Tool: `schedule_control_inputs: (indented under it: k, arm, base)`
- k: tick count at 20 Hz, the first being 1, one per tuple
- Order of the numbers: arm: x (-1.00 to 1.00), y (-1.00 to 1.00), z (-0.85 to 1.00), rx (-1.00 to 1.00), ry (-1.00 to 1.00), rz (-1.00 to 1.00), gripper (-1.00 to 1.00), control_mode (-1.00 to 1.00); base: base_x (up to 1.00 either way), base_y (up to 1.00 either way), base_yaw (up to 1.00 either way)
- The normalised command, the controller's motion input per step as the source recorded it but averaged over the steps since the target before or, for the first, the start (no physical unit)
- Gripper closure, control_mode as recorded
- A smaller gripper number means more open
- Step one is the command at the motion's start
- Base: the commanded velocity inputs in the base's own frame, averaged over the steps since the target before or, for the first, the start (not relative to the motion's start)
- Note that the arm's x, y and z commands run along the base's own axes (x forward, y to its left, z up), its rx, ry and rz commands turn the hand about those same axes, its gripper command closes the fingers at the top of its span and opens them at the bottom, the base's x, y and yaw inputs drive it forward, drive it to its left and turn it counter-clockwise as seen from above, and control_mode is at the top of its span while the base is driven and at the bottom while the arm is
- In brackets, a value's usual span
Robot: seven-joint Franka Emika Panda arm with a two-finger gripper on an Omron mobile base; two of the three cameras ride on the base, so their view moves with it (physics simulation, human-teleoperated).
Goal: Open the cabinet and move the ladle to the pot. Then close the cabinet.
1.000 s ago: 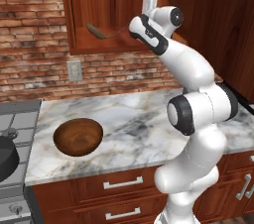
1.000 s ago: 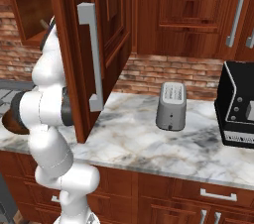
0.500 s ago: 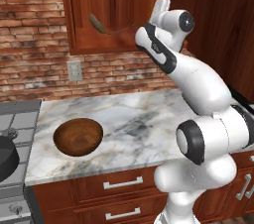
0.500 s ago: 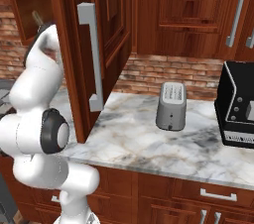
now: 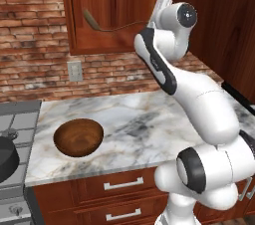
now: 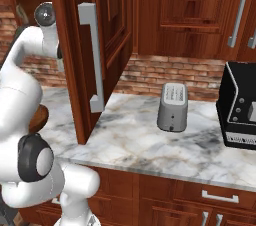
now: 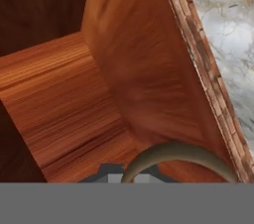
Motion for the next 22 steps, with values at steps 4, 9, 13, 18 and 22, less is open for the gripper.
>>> schedule_control_inputs:
  k: [4, 9, 13, 18, 22]
  arm:
    - [-0.77, 0.16, 0.0, 0.0, 0.0, 0.0, 1.0, -1.0]
    - [-0.85, 0.01, 0.0, 0.0, -0.12, 0.0, 1.0, -1.0]
    - [-0.74, 0.06, 0.0, -0.02, -0.16, 0.0, 1.0, -1.0]
    - [-0.52, 0.34, 0.0, -0.1, -0.14, 0.0, 1.0, -1.0]
    - [-0.4, 0.63, 0.0, -0.1, -0.09, 0.0, 1.0, -1.0]
  base:
    - [0.0, 0.0, 0.0]
    - [0.0, 0.0, 0.0]
    - [0.0, 0.0, 0.0]
    - [0.0, 0.0, 0.0]
    - [0.0, 0.0, 0.0]
